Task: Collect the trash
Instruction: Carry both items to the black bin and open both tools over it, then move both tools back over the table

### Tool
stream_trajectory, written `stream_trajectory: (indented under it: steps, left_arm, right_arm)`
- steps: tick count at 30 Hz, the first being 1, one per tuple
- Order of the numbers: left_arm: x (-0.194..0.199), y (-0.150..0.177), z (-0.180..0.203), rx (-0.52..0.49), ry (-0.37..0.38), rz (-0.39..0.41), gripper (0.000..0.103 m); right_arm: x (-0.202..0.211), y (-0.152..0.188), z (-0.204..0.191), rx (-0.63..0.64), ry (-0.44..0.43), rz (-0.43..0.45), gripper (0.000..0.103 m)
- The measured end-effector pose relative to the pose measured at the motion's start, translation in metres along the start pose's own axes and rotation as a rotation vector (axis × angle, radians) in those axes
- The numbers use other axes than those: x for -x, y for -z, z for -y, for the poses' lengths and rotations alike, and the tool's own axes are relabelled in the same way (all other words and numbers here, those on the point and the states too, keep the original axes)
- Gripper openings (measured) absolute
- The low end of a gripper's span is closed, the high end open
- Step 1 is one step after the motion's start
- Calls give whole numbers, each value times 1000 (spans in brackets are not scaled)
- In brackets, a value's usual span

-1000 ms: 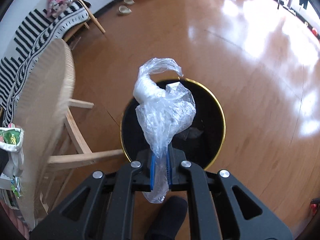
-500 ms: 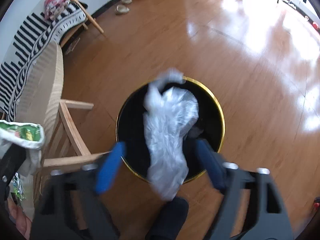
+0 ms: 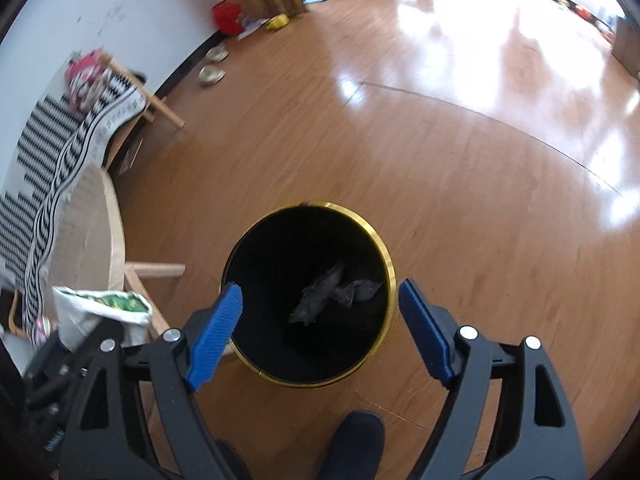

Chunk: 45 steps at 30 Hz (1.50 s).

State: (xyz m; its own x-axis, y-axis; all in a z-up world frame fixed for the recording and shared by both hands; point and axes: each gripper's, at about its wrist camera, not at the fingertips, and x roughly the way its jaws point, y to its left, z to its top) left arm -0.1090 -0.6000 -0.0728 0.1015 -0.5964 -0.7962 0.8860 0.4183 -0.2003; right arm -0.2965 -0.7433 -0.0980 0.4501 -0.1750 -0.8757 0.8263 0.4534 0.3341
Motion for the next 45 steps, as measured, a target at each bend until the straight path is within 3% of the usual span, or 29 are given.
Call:
stream_trajectory:
  steps: [10,16,20,26,31,39,45]
  left_arm:
    - [-15,-1,15,-26,13,24,86]
    - [-2,-3,7,-7,7,36,87]
    - [28,-2,-15,26,-41,55,88]
    - [106,15,-92,155,-154,119,91]
    - [185,48,-173,277,-299,169,92]
    - [300,140,-301,477,-516,193,92]
    - [362,211,-381,646,-617,195,92]
  right_arm:
    - [20,-2,16,-37,30,64,78]
    - [25,3,0,-10,19,73,78]
    - [26,5,-32,44,-1,67,78]
    - [40,25,-139,238,-53,83,79]
    - [51,62,-243,416,-150,77,81]
    - [60,162,-413,707,-327,11,83]
    - [44,223,-487,859,-352,-47,83]
